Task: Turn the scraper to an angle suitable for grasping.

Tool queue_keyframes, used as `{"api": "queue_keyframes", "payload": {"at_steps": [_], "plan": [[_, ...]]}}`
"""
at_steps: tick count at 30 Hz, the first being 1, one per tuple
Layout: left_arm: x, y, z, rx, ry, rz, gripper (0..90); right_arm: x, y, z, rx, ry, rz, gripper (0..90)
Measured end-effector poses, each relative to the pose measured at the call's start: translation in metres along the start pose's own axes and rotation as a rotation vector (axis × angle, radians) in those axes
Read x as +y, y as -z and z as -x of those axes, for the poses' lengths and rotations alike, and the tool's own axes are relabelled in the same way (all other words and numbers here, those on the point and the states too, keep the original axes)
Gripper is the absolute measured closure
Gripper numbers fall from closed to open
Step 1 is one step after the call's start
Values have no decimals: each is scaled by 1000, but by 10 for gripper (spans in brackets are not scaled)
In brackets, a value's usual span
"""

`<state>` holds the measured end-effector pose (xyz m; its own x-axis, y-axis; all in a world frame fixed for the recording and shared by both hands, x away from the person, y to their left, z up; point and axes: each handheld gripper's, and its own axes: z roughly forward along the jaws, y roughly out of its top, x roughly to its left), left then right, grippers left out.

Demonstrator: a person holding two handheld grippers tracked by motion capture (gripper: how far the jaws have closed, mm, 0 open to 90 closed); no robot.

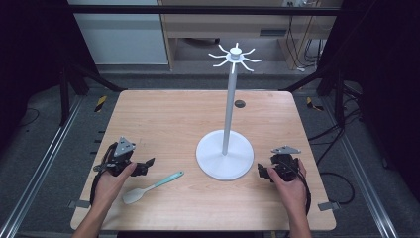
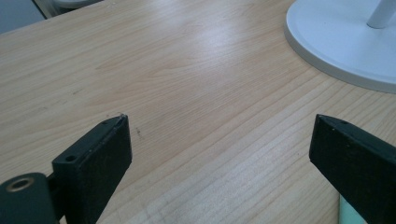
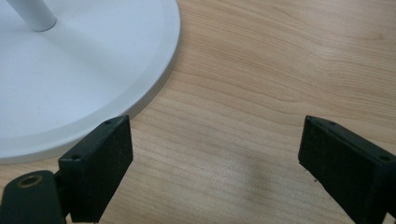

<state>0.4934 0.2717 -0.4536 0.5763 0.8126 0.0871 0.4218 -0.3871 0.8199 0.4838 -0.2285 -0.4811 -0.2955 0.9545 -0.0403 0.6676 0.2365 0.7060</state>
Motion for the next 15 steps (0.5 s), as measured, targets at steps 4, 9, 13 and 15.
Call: {"api": "queue_keyframes", "payload": {"at_steps": [4, 9, 13, 15], "plan": [[3, 0, 4, 2, -3, 7, 61, 0, -2, 0, -5, 6, -12, 101], [8, -3, 17, 7, -31, -7, 111, 0, -1, -1, -1, 4, -10, 101], [11, -6, 26, -15, -60, -21, 266, 2, -1, -3, 4, 17, -7, 102], [14, -9, 32, -30, -86, -31, 311, 3, -1, -3, 5, 18, -6, 103]]}}
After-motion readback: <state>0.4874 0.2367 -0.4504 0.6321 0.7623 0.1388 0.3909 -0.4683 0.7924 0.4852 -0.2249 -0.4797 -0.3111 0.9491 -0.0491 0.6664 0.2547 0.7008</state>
